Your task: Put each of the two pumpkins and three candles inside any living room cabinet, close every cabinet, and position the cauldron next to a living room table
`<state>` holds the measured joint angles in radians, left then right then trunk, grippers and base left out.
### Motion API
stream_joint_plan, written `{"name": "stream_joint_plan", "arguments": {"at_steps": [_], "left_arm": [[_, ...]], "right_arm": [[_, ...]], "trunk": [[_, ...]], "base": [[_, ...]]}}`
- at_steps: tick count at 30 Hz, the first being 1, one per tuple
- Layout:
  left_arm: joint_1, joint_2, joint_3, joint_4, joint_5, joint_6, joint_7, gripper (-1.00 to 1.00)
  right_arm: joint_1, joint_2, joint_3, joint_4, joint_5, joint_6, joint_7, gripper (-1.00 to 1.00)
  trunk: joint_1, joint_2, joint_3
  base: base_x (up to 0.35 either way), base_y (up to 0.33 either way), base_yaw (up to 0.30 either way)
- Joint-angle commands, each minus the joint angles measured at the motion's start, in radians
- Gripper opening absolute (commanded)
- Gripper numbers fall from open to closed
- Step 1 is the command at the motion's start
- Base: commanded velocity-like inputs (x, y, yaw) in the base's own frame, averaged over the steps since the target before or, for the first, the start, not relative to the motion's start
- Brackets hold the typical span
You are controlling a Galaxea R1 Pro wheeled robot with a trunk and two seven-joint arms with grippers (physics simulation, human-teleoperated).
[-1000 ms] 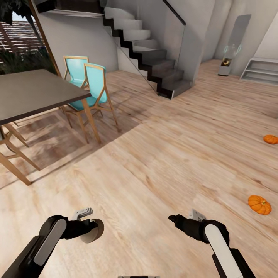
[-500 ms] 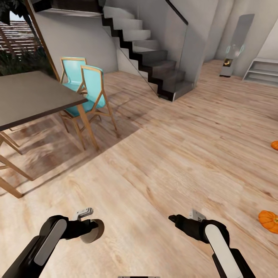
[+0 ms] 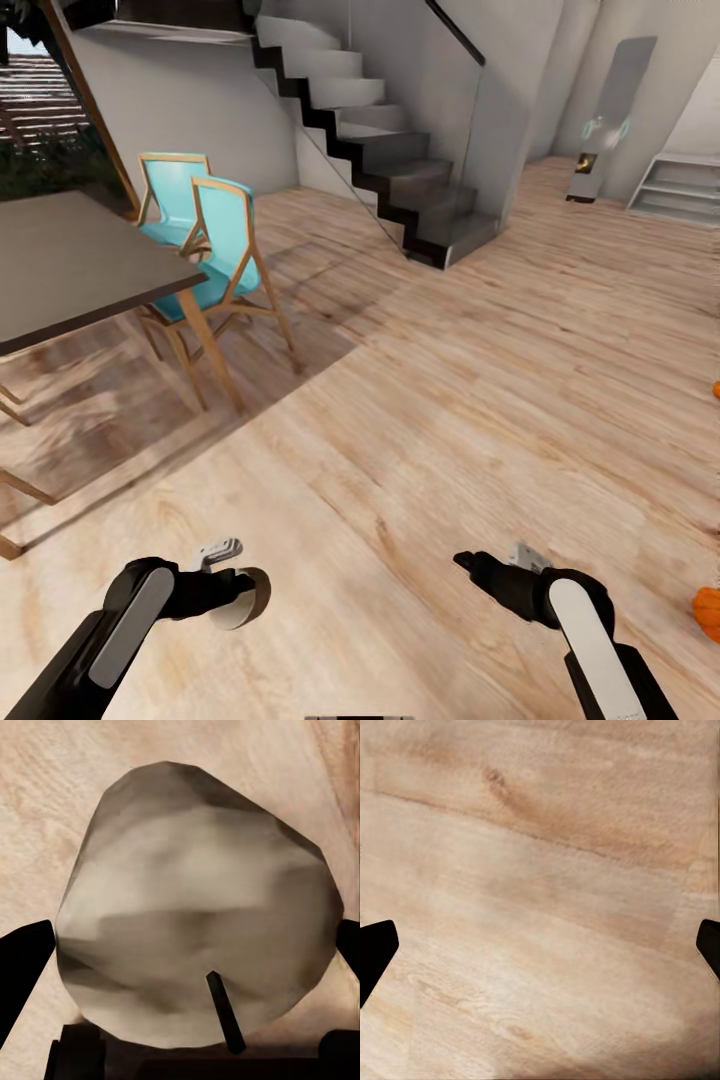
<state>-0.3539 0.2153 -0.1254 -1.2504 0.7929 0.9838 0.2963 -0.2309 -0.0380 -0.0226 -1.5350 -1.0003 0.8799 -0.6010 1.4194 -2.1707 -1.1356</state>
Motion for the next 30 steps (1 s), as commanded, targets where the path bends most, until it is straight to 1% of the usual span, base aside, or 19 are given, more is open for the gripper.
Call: {"name": "stream_joint_plan", "arguments": {"at_steps": [1, 2, 4, 5, 7, 8, 9, 16, 22, 30], "left_arm": [[0.000, 0.001, -0.002, -0.001, 0.013, 0.001, 0.010, -1.00], [0.000, 0.001, -0.002, -0.001, 0.013, 0.001, 0.010, -1.00], [0.000, 0.001, -0.002, -0.001, 0.013, 0.001, 0.010, -1.00], [0.000, 0.001, -0.002, -0.001, 0.013, 0.001, 0.010, -1.00], [0.000, 0.001, -0.002, -0.001, 0.012, 0.001, 0.010, -1.00], [0.000, 0.001, -0.002, -0.001, 0.012, 0.001, 0.010, -1.00], [0.000, 0.001, -0.002, -0.001, 0.012, 0.001, 0.010, -1.00], [0.000, 0.001, -0.002, -0.001, 0.012, 0.001, 0.011, -1.00], [0.000, 0.000, -0.002, -0.001, 0.012, 0.001, 0.011, -1.00], [0.000, -0.001, -0.003, -0.001, 0.012, 0.001, 0.011, -1.00]], "right_arm": [[-0.001, 0.000, -0.002, -0.001, -0.011, 0.001, -0.009, 1.00], [-0.001, 0.000, -0.002, -0.001, -0.013, 0.001, -0.006, 1.00], [-0.001, -0.002, -0.003, -0.001, -0.050, 0.000, 0.019, 1.00], [-0.001, -0.003, -0.004, -0.001, -0.062, 0.000, 0.024, 1.00], [-0.001, -0.005, -0.005, -0.001, -0.114, -0.001, 0.038, 1.00], [-0.001, -0.005, -0.005, -0.001, -0.129, -0.001, 0.042, 1.00], [-0.001, -0.004, -0.005, -0.001, -0.134, -0.001, 0.043, 1.00], [-0.001, -0.002, -0.006, 0.001, -0.147, -0.001, 0.044, 1.00], [-0.001, -0.003, -0.007, 0.001, -0.147, -0.001, 0.044, 1.00], [-0.001, -0.003, -0.007, 0.002, -0.147, -0.001, 0.044, 1.00]], "trunk": [[0.000, 0.000, 0.000], [0.000, 0.000, 0.002], [0.000, 0.000, 0.004], [0.000, 0.000, 0.006], [0.000, 0.000, 0.009], [0.000, 0.000, 0.011], [0.000, 0.000, 0.012], [0.000, 0.000, 0.024], [0.000, 0.000, 0.034], [0.000, 0.000, 0.047]], "base": [[0.333, -0.071, -0.161], [0.333, -0.073, -0.150], [0.333, -0.076, -0.119], [0.333, -0.078, -0.103], [0.328, -0.093, -0.053], [0.322, -0.112, -0.019], [0.321, -0.118, -0.012], [0.319, -0.063, -0.003], [0.318, -0.011, -0.005], [0.318, -0.078, -0.005]]}}
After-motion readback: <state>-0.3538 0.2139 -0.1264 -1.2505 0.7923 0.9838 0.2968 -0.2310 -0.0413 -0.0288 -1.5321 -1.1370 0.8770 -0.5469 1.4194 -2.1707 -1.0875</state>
